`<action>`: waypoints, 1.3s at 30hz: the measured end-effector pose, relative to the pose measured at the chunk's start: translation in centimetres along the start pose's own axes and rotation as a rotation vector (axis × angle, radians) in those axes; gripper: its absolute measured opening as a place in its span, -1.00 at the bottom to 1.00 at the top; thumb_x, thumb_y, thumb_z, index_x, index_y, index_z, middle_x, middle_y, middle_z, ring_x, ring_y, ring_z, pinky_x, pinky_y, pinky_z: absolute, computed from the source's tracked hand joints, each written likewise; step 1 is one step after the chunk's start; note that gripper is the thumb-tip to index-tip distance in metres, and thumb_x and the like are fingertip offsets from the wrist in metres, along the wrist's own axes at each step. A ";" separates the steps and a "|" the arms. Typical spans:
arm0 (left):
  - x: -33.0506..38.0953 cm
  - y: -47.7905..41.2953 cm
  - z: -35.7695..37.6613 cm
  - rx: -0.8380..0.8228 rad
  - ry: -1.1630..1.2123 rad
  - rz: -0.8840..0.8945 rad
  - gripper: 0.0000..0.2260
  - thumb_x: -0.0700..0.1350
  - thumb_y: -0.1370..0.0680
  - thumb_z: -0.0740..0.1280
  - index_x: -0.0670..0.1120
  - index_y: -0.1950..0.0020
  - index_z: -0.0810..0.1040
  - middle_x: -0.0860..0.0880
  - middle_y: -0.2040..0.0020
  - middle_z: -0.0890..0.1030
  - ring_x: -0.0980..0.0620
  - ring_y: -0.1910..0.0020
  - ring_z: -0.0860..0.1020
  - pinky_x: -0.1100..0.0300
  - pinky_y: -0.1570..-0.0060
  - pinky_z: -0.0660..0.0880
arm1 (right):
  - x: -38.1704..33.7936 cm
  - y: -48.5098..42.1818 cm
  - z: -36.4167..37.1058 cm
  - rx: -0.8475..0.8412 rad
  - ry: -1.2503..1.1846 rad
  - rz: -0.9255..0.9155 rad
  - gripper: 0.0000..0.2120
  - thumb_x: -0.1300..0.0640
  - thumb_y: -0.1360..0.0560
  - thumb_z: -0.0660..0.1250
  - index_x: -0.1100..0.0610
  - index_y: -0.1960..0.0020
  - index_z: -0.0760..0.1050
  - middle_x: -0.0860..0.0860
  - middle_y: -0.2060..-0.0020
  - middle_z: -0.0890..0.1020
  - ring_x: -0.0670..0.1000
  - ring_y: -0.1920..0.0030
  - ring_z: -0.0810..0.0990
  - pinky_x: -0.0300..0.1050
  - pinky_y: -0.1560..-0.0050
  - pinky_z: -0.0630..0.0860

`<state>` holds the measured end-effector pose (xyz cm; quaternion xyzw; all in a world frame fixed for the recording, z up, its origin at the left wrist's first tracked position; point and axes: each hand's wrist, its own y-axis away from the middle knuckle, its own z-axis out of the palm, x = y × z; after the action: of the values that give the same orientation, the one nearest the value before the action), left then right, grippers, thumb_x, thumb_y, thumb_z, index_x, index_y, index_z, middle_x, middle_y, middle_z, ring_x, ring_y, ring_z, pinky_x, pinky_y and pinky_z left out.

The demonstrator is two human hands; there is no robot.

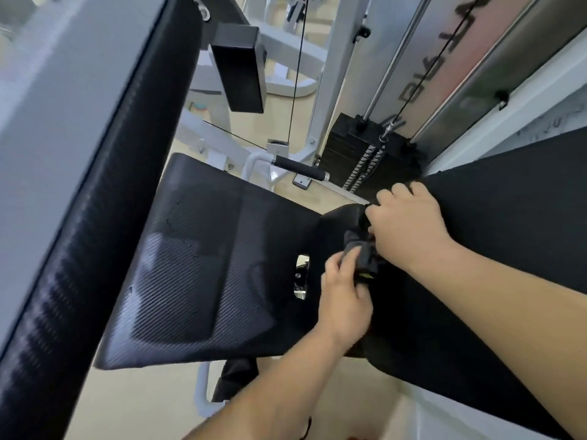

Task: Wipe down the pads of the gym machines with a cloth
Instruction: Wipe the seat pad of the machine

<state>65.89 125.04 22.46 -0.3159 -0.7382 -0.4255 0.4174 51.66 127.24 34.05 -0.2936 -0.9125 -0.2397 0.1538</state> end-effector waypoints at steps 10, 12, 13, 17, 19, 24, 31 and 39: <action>-3.4 10.1 2.2 0.085 -0.096 -0.224 -0.42 -0.24 -0.62 0.25 -0.05 -0.62 0.16 -0.07 -0.47 0.24 0.00 -0.34 0.35 0.27 -0.39 0.21 | 2.7 4.2 -0.8 0.086 -0.131 -0.058 -0.77 -0.07 -0.56 0.33 0.05 -0.04 0.66 0.05 -0.04 0.62 0.16 -0.17 0.55 0.13 -0.34 0.37; -3.1 11.8 2.8 0.091 -0.059 -0.304 -0.43 -0.21 -0.65 0.24 -0.02 -0.62 0.12 -0.05 -0.47 0.20 0.11 -0.23 0.30 0.33 -0.31 0.19 | 2.4 3.1 -1.1 0.020 -0.128 -0.075 -0.69 -0.11 -0.61 0.22 0.02 -0.20 0.60 0.03 -0.20 0.57 0.12 -0.31 0.46 0.13 -0.47 0.24; -2.9 11.3 2.9 0.098 -0.046 -0.342 -0.44 -0.20 -0.65 0.23 0.00 -0.62 0.13 -0.05 -0.46 0.21 0.10 -0.21 0.29 0.31 -0.31 0.20 | 2.4 2.4 -1.2 -0.002 -0.121 -0.080 -0.66 -0.12 -0.62 0.19 0.01 -0.26 0.58 0.02 -0.24 0.55 0.12 -0.35 0.43 0.13 -0.50 0.20; -1.9 3.7 1.1 0.124 -0.060 -0.443 -0.48 -0.16 -0.66 0.21 0.09 -0.60 0.19 -0.06 -0.48 0.27 -0.11 -0.35 0.35 0.08 -0.39 0.28 | 3.8 -0.6 -0.9 -0.058 -0.080 -0.019 -0.64 -0.14 -0.62 0.19 0.00 -0.30 0.54 0.00 -0.21 0.55 0.11 -0.29 0.47 0.09 -0.42 0.29; -0.9 -0.9 0.0 0.093 -0.038 -0.440 -0.49 -0.14 -0.67 0.20 0.12 -0.60 0.20 -0.04 -0.50 0.27 -0.12 -0.41 0.33 0.07 -0.41 0.26 | 4.4 -2.7 -1.1 -0.115 -0.109 0.020 -0.66 -0.15 -0.62 0.22 0.00 -0.26 0.55 0.01 -0.16 0.56 0.11 -0.22 0.52 0.02 -0.16 0.40; 4.4 -10.3 -0.8 0.056 0.029 -0.092 -0.49 -0.19 -0.62 0.24 0.08 -0.57 0.32 0.07 -0.48 0.32 0.05 -0.35 0.31 0.18 -0.45 0.21 | 5.6 -7.7 -2.4 -0.297 -0.328 0.163 -0.76 -0.07 -0.57 0.27 0.03 -0.15 0.52 0.06 -0.12 0.63 0.16 -0.14 0.61 -0.03 0.05 0.41; 3.2 -20.0 -3.4 -0.246 -0.050 0.069 -0.75 -0.13 -0.53 0.31 0.01 -0.19 0.61 0.04 -0.07 0.69 0.04 -0.12 0.62 0.14 -0.15 0.51 | 5.5 -9.4 -0.6 -0.372 -0.317 0.126 -0.86 -0.02 -0.52 0.18 0.01 0.05 0.46 0.01 0.06 0.61 0.12 0.08 0.54 -0.06 0.12 0.35; 0.3 -26.1 -4.9 -0.399 -0.266 -0.344 -0.73 -0.13 -0.63 0.24 0.05 -0.29 0.58 -0.09 -0.05 0.67 -0.15 -0.01 0.63 0.08 0.09 0.60 | 5.5 -9.3 0.1 -0.393 -0.312 0.140 -0.70 -0.19 -0.63 0.12 -0.03 0.08 0.48 -0.02 0.28 0.39 0.08 0.19 0.40 0.02 -0.02 0.39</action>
<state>45.99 109.24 14.59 -0.3148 -0.7309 -0.5817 0.1685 41.71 123.16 33.04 -0.4135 -0.8386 -0.3531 -0.0324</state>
